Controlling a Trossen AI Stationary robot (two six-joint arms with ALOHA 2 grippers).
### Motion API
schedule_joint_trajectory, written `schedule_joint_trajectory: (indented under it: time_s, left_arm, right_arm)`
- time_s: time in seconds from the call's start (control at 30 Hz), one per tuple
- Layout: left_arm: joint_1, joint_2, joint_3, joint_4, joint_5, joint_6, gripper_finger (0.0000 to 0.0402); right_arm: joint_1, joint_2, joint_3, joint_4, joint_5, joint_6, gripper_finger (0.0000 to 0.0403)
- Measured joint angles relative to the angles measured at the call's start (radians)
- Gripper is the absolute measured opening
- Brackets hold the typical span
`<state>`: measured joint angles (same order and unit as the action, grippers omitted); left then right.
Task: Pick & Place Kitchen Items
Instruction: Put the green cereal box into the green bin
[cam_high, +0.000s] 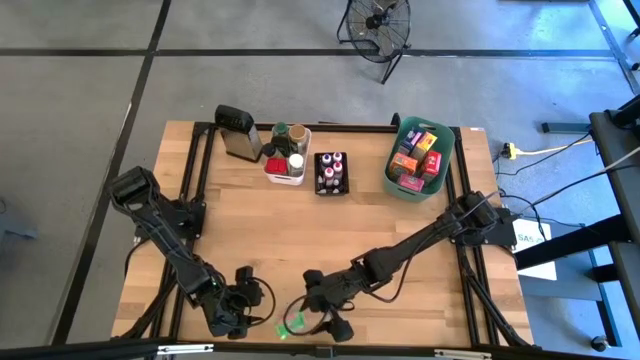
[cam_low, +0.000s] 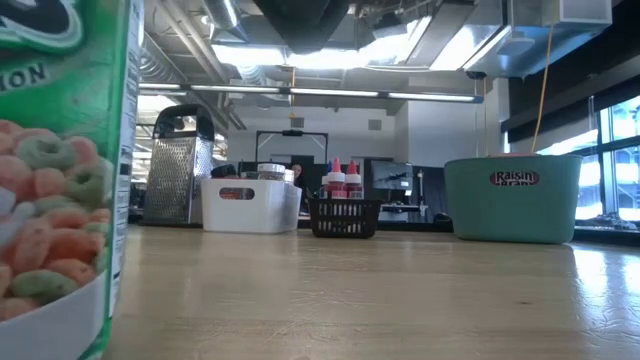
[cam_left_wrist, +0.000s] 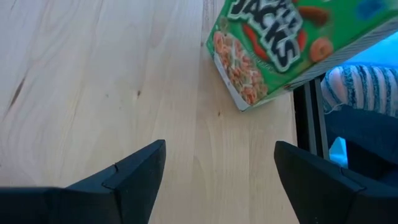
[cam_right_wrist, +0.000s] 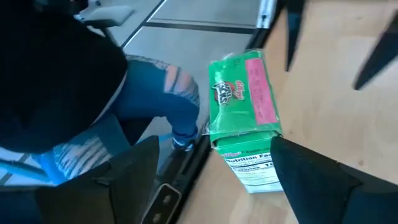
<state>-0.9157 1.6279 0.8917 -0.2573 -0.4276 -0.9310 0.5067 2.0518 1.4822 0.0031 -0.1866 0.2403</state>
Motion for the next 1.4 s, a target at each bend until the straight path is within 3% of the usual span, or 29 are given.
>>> schedule_joint_trajectory:
  time_s: [0.13, 0.43, 1.03, 1.27, 1.4]
  left_arm:
    - [0.000, 0.000, 0.000, 0.002, -0.001, -0.008, 0.0296]
    - [0.000, 0.000, 0.001, 0.008, -0.017, -0.016, 0.0297]
    - [-0.006, 0.000, 0.001, 0.007, -0.025, 0.002, 0.0294]
    - [-0.006, 0.000, 0.001, 0.007, -0.027, 0.010, 0.0297]
    - [-0.006, 0.000, 0.001, 0.007, -0.035, 0.010, 0.0296]
  right_arm:
    - [-0.011, 0.000, 0.000, -0.003, 0.016, 0.015, 0.0311]
    - [-0.009, 0.000, 0.000, -0.070, 0.184, -0.018, 0.0311]
    - [-0.002, 0.000, 0.000, -0.075, 0.192, -0.070, 0.0311]
    - [0.013, 0.000, 0.000, -0.074, 0.338, -0.114, 0.0311]
    - [0.021, 0.000, 0.000, -0.075, 0.330, -0.141, 0.0311]
